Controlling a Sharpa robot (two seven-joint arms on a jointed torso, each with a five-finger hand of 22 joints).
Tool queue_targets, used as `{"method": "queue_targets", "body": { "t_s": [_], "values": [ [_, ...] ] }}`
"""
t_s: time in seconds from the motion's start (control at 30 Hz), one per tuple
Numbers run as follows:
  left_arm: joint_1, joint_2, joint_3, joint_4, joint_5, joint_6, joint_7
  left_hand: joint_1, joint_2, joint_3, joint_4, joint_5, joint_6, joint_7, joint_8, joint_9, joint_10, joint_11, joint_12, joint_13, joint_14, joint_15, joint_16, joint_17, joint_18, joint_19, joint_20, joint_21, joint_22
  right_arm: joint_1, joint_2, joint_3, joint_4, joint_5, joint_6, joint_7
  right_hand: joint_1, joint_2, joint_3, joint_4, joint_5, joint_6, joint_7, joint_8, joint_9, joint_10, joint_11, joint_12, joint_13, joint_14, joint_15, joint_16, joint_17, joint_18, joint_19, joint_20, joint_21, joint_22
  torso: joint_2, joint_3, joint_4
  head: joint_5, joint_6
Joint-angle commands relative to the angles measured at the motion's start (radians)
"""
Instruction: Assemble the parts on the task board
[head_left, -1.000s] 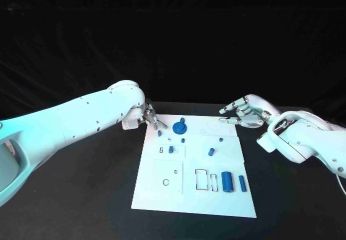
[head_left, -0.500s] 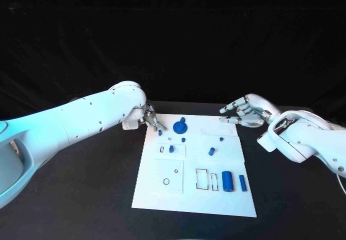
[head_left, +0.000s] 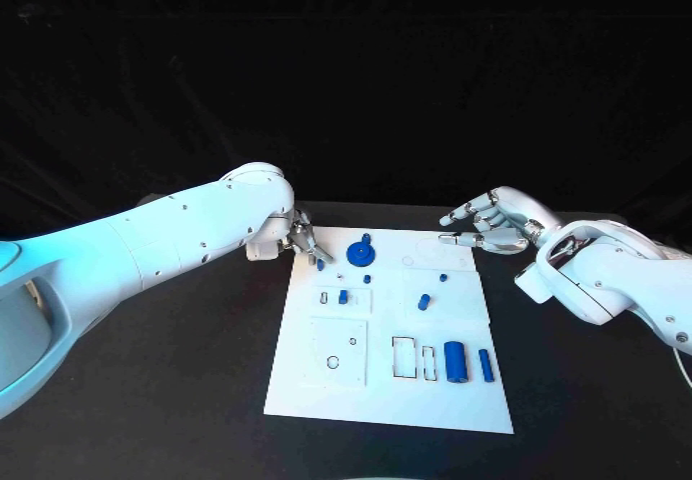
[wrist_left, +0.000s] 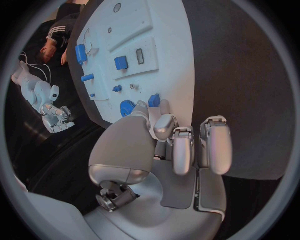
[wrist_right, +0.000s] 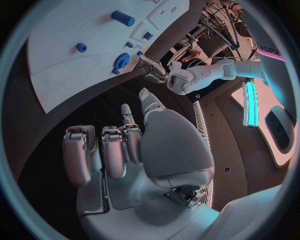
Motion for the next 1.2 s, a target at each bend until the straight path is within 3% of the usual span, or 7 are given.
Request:
{"method": "queue_targets", "body": {
  "t_s": [0.03,0.47,0.67,0.73,0.83,0.9,1.2],
  "values": [
    [-0.001,0.004,0.000,-0.002,0.016,0.017,0.013,0.012,0.006,0.003,-0.006,0.003,0.010,0.000,0.006,-0.001,0.004,-0.001,0.006,0.001,0.105,-0.003,0.003,0.263,-0.002,0.052,-0.004,0.002,0.107,-0.001,0.001,0.000,0.000,-0.003,0.013,0.007,-0.012,0.002,-0.008,0.000,0.004,0.004,-0.001,0.002,0.002,0.048,0.002,-0.003,0.200,0.105,0.001,0.001,0.258,0.004,0.045,0.005,-0.005,0.153,0.000,0.0001,-0.0005,0.000,0.000],
    [-0.002,0.006,-0.001,-0.003,0.032,0.014,0.018,0.078,0.038,0.036,-0.030,0.006,0.013,-0.005,0.012,-0.003,0.007,-0.006,0.006,0.001,0.105,-0.006,0.003,0.263,-0.002,0.052,-0.008,0.002,0.108,-0.001,0.003,0.000,-0.001,-0.003,0.014,0.007,-0.012,0.002,-0.008,0.000,0.004,0.004,-0.001,0.002,0.002,0.048,0.002,-0.003,0.200,0.105,0.001,0.001,0.258,0.004,0.045,0.005,-0.005,0.153,0.000,0.0004,-0.0005,0.000,-0.003],
    [-0.002,0.006,-0.001,-0.003,0.038,0.011,0.026,0.260,0.092,0.188,-0.136,0.023,-0.019,-0.012,-0.008,-0.016,-0.004,-0.015,-0.009,-0.010,0.105,-0.016,0.003,0.263,-0.001,0.050,-0.018,-0.002,0.104,-0.001,0.003,0.000,-0.002,-0.003,0.015,0.007,-0.012,0.002,-0.008,0.000,0.004,0.004,-0.001,0.002,0.002,0.048,0.002,-0.003,0.200,0.105,0.001,0.001,0.258,0.004,0.045,0.005,-0.005,0.153,0.000,0.0005,0.0000,0.000,-0.003],
    [-0.002,0.006,-0.001,-0.003,0.041,0.010,0.029,0.277,0.075,0.263,-0.157,0.036,-0.025,-0.002,-0.013,-0.020,-0.007,-0.007,-0.017,-0.015,0.105,-0.009,0.003,0.263,-0.001,0.049,-0.015,-0.005,0.102,-0.001,0.004,0.000,-0.002,-0.003,0.015,0.007,-0.010,0.004,-0.009,0.000,0.006,0.004,-0.001,0.003,0.002,0.049,0.002,-0.002,0.200,0.105,0.000,0.001,0.258,0.005,0.045,0.005,-0.005,0.153,0.000,0.0007,-0.0004,0.001,-0.004],
    [-0.002,0.004,-0.001,-0.001,0.042,0.002,0.035,0.193,-0.019,0.500,-0.159,0.033,-0.019,0.009,0.002,-0.018,0.001,0.009,-0.021,-0.022,0.105,-0.009,0.003,0.263,-0.001,0.050,-0.003,-0.005,0.105,-0.001,0.004,0.000,-0.003,-0.003,0.016,0.007,-0.010,0.004,-0.009,0.000,0.007,0.004,-0.001,0.003,0.002,0.049,0.002,-0.001,0.200,0.105,0.000,0.001,0.258,0.005,0.045,0.005,-0.005,0.153,0.000,0.0007,0.0000,0.001,-0.005],
    [-0.002,0.000,-0.001,0.003,0.046,-0.008,0.038,0.175,-0.045,0.555,-0.172,0.032,-0.023,0.001,0.009,-0.014,0.003,0.003,-0.020,-0.021,0.105,0.002,0.003,0.263,-0.001,0.050,-0.007,-0.005,0.106,-0.001,0.004,0.000,-0.003,-0.003,0.016,0.007,-0.010,0.004,-0.009,0.000,0.007,0.004,-0.001,0.003,0.002,0.049,0.002,-0.001,0.200,0.105,0.000,0.001,0.258,0.005,0.045,0.005,-0.005,0.153,-0.001,0.0009,-0.0001,0.002,-0.005],
    [-0.002,-0.063,-0.001,0.094,0.107,-0.084,0.026,0.095,-0.097,0.693,-0.202,0.048,-0.024,0.003,0.044,0.007,0.016,-0.003,-0.009,-0.013,0.105,-0.002,0.003,0.263,-0.002,0.052,-0.006,-0.004,0.111,-0.001,0.005,0.000,-0.005,-0.003,0.019,0.006,-0.010,0.004,-0.009,0.000,0.007,0.004,-0.001,0.003,0.002,0.049,0.002,-0.001,0.200,0.105,0.000,0.001,0.258,0.005,0.045,0.005,-0.005,0.153,-0.003,0.0034,0.0034,0.003,-0.004]
  ]
}}
